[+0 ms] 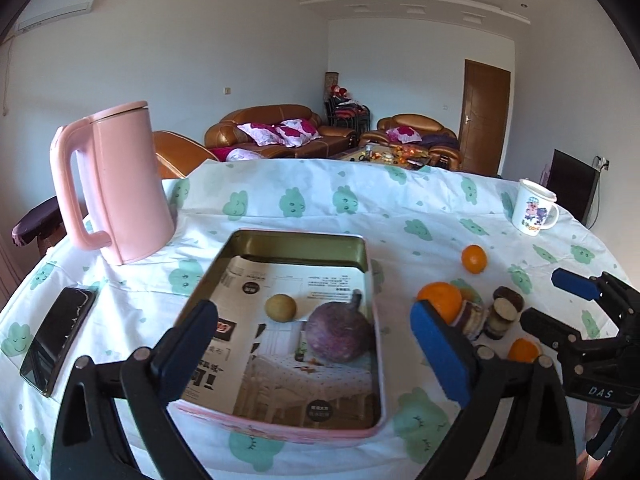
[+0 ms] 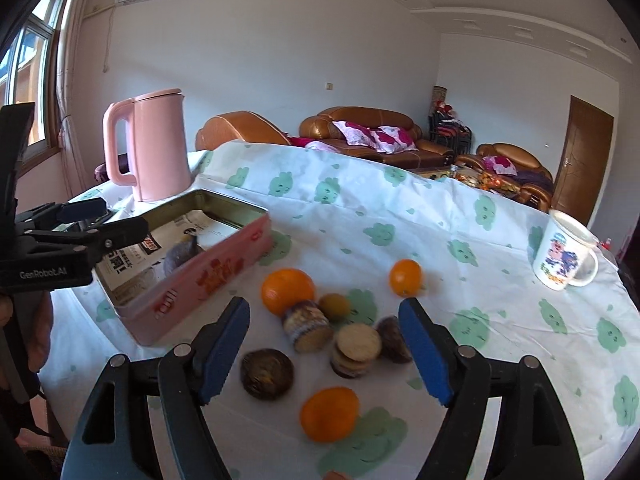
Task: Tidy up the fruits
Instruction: 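Withdraw both tools from the tin toward the remaining items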
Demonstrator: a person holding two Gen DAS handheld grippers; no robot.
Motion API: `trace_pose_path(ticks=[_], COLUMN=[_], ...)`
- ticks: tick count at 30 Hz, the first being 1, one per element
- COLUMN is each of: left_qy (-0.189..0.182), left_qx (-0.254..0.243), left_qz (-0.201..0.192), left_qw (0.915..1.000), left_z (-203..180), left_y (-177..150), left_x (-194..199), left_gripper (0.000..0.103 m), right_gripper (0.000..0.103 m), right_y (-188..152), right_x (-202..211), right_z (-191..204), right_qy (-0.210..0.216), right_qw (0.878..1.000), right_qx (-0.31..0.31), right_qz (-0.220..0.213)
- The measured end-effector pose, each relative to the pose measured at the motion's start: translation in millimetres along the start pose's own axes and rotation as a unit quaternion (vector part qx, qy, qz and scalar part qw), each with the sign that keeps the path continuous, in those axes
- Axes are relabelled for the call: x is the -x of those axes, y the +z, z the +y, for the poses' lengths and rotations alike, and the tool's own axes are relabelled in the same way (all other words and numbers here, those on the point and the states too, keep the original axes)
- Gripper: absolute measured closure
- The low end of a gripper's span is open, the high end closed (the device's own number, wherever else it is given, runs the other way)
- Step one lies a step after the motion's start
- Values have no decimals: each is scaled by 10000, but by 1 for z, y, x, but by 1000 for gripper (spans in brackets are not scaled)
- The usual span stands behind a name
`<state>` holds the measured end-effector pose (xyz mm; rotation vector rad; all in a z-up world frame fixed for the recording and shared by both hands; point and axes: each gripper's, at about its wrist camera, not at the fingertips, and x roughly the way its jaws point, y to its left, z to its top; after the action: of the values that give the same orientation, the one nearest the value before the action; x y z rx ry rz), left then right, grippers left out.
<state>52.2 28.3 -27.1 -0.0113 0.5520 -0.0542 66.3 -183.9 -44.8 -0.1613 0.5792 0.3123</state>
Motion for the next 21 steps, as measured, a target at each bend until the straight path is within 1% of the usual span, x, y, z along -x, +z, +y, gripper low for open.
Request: trace_pose_path(ticks=[2,5,8,9,11,14,15,16,19,20,21], left_qy=[-204,-447,-504,-529,-582,-579,-573,-565,-515,-506,-501], left_qx=[-120,-324,-550,-569,-590,-591,-570,-555,-492,-448,-402], left_qz=[-22,30,127,172,253,303,313,319,335,349,370], left_qw=[9997,9985,9971,9968,9962,9961,9962,9964,9969,9971,9973], left_z=[-19,-46,-67,-71,-76,-78,-77,-76,-72,-70,-68], left_y=[-3,-8,-14,-15,-18,-20,-20,-20,-21,-21,-21], left_x=[3,2,-5,-8,-12,-14,-14,-15,-16,-17,-17], left_gripper=[4,4,4,4,5,5,5,5,5,5,5], right_gripper=[25,25,25,28,31,31,33,33,35,38,38], right_y=[-11,-25,-33,-32,-31,-32,-32,-32,-33,-33,-33], right_x=[2,0,-5,-5,-7,-16,-16,-16,-19,-21,-25], right_z=[-12,-22,-22,-21,-20,-16,-14,-13,-9,-7,-6], right_qy=[-81,35,137,183,220,710,712,665,890,971,1037], right_qw=[9998,9991,9984,9984,9982,9948,9950,9954,9931,9919,9899], right_qx=[-164,-329,-341,-327,-261,-256,-210,-201,-93,-32,-2], right_qz=[111,258,434,434,485,687,666,655,764,818,969])
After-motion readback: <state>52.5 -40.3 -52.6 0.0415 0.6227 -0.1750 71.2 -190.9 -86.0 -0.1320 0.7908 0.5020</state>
